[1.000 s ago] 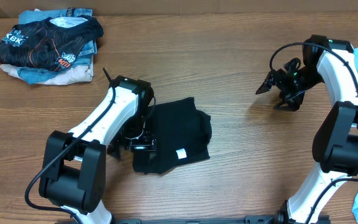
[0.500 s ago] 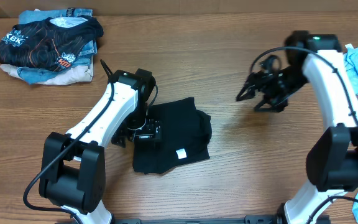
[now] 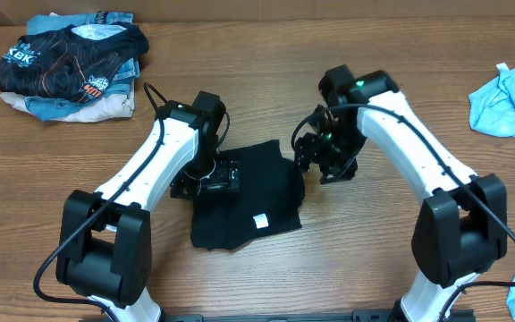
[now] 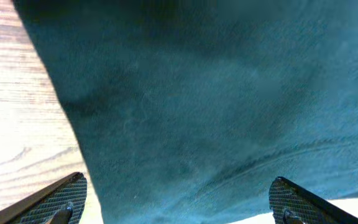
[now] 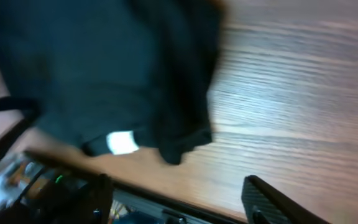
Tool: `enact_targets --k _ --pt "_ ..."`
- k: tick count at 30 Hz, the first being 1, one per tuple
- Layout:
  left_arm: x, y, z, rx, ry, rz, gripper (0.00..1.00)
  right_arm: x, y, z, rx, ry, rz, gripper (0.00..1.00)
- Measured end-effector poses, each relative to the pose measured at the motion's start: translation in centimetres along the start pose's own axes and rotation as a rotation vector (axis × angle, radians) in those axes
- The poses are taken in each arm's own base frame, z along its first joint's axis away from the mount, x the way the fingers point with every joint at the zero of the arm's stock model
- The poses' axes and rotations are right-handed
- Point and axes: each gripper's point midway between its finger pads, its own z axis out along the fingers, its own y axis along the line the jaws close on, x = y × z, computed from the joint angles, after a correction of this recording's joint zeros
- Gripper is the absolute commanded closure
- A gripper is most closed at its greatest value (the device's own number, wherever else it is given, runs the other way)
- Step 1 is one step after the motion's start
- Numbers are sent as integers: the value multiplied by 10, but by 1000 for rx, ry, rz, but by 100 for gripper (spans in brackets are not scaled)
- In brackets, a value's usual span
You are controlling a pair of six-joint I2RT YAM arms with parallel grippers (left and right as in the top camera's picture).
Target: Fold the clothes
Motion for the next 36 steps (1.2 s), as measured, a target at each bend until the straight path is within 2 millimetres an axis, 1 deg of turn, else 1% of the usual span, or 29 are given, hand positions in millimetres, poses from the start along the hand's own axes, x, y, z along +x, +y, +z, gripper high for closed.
enact_targets --k 2,5,7,9,13,18,27,30,34,36 --pt "-4 -2 1 7 -12 -7 3 -3 -9 10 32 -13 38 28" --pt "-11 -4 7 12 -21 -11 2 -7 -18 26 37 -23 69 29" --pt "-13 -4 14 8 -11 -16 2 -3 -22 37 30 -7 88 30" --pt "-15 -4 22 2 3 -24 2 -1 -23 41 25 3 98 32" --pt "-17 -2 37 -13 37 -38 2 4 -24 46 16 23 116 44" --pt "-16 2 53 -25 83 -54 3 6 -23 46 8 33 123 43" --pt "-17 3 53 -10 91 -69 2 -4 -12 46 -39 -3 95 44" --pt "-18 3 53 -9 91 -70 2 -1 -7 48 -40 3 82 53" --pt "-18 3 53 -9 91 -70 2 2 2 53 -38 7 61 55" --pt "-18 3 53 -9 91 -70 2 2 5 55 -39 0 50 64"
